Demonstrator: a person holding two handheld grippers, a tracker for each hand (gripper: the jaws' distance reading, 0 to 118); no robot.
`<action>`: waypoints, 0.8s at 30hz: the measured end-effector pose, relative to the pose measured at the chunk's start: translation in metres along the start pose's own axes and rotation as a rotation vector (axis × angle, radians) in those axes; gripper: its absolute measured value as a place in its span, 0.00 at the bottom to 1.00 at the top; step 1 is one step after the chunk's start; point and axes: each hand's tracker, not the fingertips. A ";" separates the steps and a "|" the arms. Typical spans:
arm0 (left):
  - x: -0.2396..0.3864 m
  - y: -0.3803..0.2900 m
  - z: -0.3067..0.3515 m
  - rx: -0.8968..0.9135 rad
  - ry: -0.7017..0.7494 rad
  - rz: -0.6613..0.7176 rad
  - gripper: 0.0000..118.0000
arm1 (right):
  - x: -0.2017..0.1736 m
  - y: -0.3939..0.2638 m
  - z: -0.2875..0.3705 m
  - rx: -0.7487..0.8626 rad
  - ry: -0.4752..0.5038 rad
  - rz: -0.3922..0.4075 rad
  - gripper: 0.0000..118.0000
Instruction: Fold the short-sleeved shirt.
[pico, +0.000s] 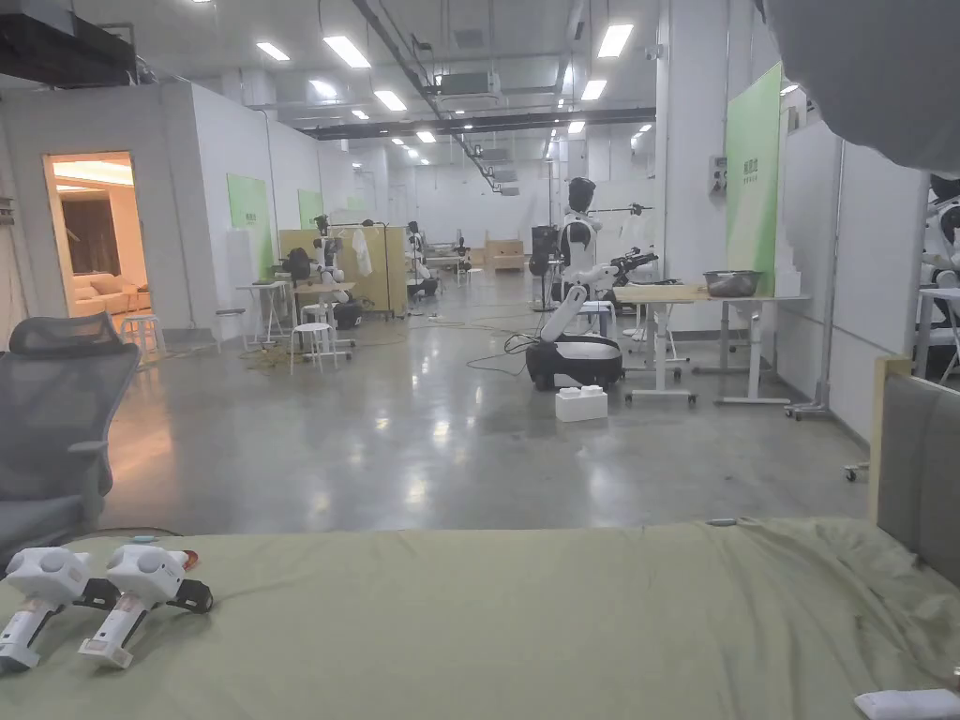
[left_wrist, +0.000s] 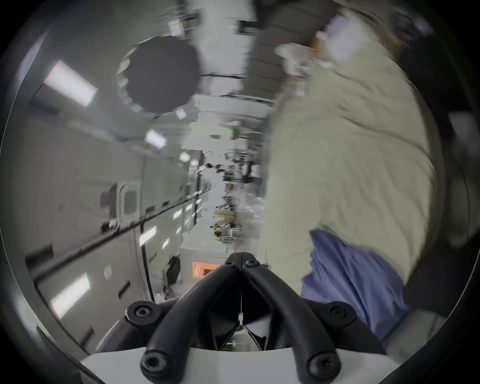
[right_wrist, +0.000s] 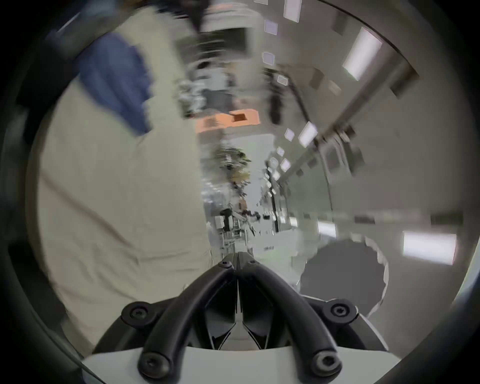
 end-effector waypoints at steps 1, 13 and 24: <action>0.007 -0.001 0.003 0.014 -0.042 -0.022 0.00 | -0.007 0.000 0.001 0.016 0.032 0.025 0.00; -0.086 -0.075 0.004 0.271 -0.101 1.738 0.00 | 0.039 -0.056 -0.012 -0.134 -0.017 -1.527 0.00; -0.081 -0.083 0.013 0.252 -0.059 1.812 0.00 | 0.026 -0.068 0.002 -0.097 0.002 -1.697 0.00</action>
